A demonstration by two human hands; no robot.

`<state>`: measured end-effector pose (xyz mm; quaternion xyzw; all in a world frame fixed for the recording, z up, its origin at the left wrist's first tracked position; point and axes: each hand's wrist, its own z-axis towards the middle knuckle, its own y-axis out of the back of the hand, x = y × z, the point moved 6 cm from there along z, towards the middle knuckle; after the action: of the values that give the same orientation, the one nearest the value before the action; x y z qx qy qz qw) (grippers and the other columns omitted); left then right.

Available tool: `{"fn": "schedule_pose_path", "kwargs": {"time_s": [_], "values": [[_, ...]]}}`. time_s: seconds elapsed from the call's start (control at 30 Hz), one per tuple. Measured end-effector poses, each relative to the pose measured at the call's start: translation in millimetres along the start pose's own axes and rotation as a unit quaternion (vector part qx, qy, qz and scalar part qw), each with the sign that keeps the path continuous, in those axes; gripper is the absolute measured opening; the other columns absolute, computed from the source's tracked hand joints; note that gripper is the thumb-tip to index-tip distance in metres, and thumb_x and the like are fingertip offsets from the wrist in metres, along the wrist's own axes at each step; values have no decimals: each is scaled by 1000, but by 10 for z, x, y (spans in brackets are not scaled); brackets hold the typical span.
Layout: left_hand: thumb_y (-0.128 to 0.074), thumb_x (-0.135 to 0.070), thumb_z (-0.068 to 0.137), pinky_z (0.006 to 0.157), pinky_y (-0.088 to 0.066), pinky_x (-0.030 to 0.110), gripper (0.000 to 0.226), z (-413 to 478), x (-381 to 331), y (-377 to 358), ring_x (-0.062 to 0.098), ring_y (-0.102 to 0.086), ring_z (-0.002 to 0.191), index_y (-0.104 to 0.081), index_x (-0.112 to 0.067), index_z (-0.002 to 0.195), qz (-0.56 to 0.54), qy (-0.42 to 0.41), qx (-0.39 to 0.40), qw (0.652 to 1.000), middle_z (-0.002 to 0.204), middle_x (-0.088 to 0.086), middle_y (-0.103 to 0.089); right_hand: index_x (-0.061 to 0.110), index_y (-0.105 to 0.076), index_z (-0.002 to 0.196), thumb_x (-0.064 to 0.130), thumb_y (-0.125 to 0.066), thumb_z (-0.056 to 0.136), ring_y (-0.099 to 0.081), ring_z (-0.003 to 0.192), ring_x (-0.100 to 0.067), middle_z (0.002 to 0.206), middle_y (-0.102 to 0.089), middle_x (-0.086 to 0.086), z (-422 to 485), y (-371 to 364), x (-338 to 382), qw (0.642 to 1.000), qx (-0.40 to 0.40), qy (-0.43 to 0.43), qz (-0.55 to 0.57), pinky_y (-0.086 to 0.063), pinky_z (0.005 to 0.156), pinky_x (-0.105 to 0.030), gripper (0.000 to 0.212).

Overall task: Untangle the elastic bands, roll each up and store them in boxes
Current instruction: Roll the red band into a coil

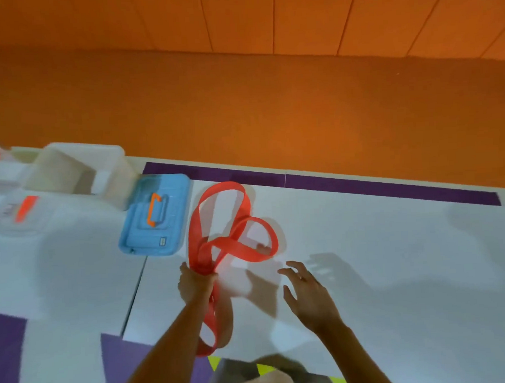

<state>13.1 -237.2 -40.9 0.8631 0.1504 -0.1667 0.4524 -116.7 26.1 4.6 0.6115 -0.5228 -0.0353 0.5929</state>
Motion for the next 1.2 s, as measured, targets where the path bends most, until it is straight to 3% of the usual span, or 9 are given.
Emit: {"fn": "schedule_pose_path", "kwargs": {"time_s": [0.1, 0.33, 0.47, 0.57, 0.8, 0.93, 1.03, 1.1, 1.2], "values": [[-80, -30, 91, 97, -56, 48, 38, -119, -68, 33, 39, -71, 109, -63, -11, 119, 52, -64, -16, 996, 111, 13, -74, 28, -56, 146, 25, -52, 106, -57, 132, -14, 157, -44, 7, 35, 28, -44, 1000, -7, 22, -6, -46, 106, -26, 40], [-72, -23, 96, 87, -59, 44, 25, -530, 75, -22, 32, -74, 96, -63, -19, 119, 64, -182, -3, 981, 101, 3, -77, 29, -51, 152, 22, -65, 98, -36, 152, -22, 162, -42, 2, 297, 71, 381, 985, -45, 165, -22, -39, 121, -43, 56], [-74, -18, 91, 83, -59, 41, 34, -803, 123, 196, 21, -74, 91, -61, -29, 120, 41, -226, 7, 973, 98, -10, -75, 34, -36, 161, 37, -71, 93, -20, 161, -28, 172, -25, -3, 475, -24, 708, 970, -16, 237, -52, -17, 129, -58, 77], [-80, -16, 83, 79, -57, 33, 48, -929, 103, 520, 0, -69, 83, -58, -38, 120, -22, -258, 52, 964, 94, -23, -70, 45, -8, 165, 39, -79, 83, -2, 163, -28, 177, 0, 0, 667, -115, 715, 966, 32, 227, -117, -16, 128, -61, 109], [-80, -14, 85, 92, -55, 37, 45, -1100, -8, 1343, 12, -70, 97, -63, -26, 125, 9, -407, 113, 906, 109, -14, -73, 44, 7, 165, 60, -85, 73, 15, 162, -19, 174, 20, 11, 781, -145, 1073, 946, 86, 292, -111, -5, 129, -58, 131], [-75, -35, 86, 98, -51, 28, 42, -1049, 85, 1824, 0, -66, 104, -62, -36, 126, 15, -435, 139, 889, 114, -21, -70, 41, -20, 165, 64, -82, 76, 5, 162, -6, 174, 1, 22, 614, -204, 1640, 929, 94, 353, -53, -9, 128, -40, 111], [-78, -32, 87, 101, -53, 33, 46, -892, 346, 2194, 4, -69, 107, -62, -35, 130, -39, -439, 130, 888, 116, -18, -71, 34, -47, 153, 47, -83, 83, -28, 155, -3, 167, -35, 20, 459, -390, 2045, 944, 72, 321, 25, -27, 125, -29, 81], [-80, -16, 87, 105, -52, 37, 54, -748, 571, 2409, 8, -69, 114, -62, -30, 136, -99, -430, 126, 888, 121, -14, -70, 41, -60, 134, 30, -82, 79, -65, 120, -3, 130, -70, 18, 354, -540, 2285, 961, 46, 242, 123, -51, 102, -28, 60], [-80, -1, 84, 108, -51, 35, 61, -558, 934, 2701, 13, -66, 119, -62, -22, 138, -194, -426, 97, 879, 127, -10, -69, 38, -64, 115, 24, -78, 75, -71, 82, -2, 92, -75, 16, 210, -819, 2709, 961, -1, 193, 200, -52, 73, -15, 44]]}}
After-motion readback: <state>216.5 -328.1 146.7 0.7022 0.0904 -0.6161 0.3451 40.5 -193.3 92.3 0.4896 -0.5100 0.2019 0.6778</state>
